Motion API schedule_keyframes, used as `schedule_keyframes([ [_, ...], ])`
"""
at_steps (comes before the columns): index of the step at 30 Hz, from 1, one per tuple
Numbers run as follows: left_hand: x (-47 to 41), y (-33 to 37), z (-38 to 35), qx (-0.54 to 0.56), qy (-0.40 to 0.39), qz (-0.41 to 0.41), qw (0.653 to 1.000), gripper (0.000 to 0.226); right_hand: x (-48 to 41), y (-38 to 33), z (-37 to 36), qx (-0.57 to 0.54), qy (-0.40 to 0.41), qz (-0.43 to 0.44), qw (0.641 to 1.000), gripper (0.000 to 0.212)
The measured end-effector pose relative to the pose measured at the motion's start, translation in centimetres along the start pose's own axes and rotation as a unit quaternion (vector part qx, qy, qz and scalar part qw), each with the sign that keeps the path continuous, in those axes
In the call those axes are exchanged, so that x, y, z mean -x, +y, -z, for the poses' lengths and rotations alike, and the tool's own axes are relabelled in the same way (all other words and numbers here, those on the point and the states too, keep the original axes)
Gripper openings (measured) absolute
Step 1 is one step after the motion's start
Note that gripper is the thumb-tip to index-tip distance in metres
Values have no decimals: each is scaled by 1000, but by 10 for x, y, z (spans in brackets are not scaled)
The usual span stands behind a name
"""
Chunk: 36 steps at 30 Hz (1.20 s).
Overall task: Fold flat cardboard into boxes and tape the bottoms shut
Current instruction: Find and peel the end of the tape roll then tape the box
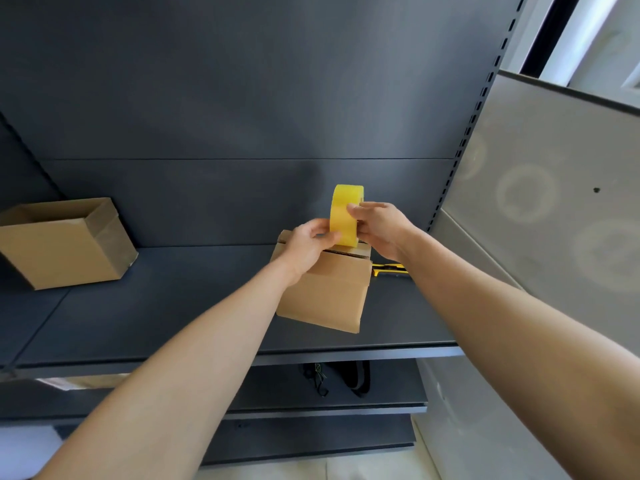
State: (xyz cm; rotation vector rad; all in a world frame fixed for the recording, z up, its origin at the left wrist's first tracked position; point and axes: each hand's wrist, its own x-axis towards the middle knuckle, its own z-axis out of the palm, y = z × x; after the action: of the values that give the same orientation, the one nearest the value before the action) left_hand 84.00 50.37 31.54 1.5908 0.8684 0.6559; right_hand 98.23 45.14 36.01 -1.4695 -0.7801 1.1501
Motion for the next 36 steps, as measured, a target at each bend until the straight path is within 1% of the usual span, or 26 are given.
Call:
schedule_keyframes([
  [2, 3, -3, 0, -6, 2, -6, 1000, 25, 0, -2, 0, -61, 39, -22, 997, 38],
  [4, 4, -3, 0, -4, -1, 2, 1000, 34, -1, -4, 0, -112, 67, -30, 991, 42],
  [6, 4, -3, 0, -8, -7, 6, 1000, 40, -2, -5, 1, -177, 85, -33, 980, 36],
  [9, 3, -5, 2, -9, -22, 3, 1000, 38, 0, -7, 2, -237, 100, -55, 965, 22],
  [13, 0, -7, 5, 7, -41, 8, 999, 44, -2, -7, 5, -312, 127, -97, 937, 16],
  [16, 0, -7, 7, 17, -55, 12, 998, 46, -2, -7, 6, -304, 146, -113, 935, 16],
  [19, 1, -6, 8, 25, -68, 13, 997, 41, -1, -6, 6, -292, 155, -127, 935, 17],
  [21, 3, -5, 8, 26, -80, 20, 996, 37, 0, -6, 8, -282, 165, -140, 935, 24],
  [23, 4, -5, 8, 24, -88, 25, 996, 35, 2, -4, 7, -280, 164, -150, 934, 37],
  [25, 5, -3, 4, 13, -85, 23, 996, 48, 3, 0, 5, -304, 153, -150, 928, 46],
  [28, 7, 4, -4, 14, -56, 15, 998, 67, 1, 1, -2, -371, 124, -124, 912, 43],
  [32, 7, 10, -7, 18, -18, 18, 1000, 86, 6, 2, -14, -379, 102, -64, 918, 33],
  [34, 6, 9, -4, 21, -10, 14, 1000, 87, 9, 1, -18, -377, 91, -54, 920, 29],
  [36, 7, 8, -1, 19, -9, 7, 1000, 78, 11, -3, -19, -371, 98, -56, 922, 25],
])
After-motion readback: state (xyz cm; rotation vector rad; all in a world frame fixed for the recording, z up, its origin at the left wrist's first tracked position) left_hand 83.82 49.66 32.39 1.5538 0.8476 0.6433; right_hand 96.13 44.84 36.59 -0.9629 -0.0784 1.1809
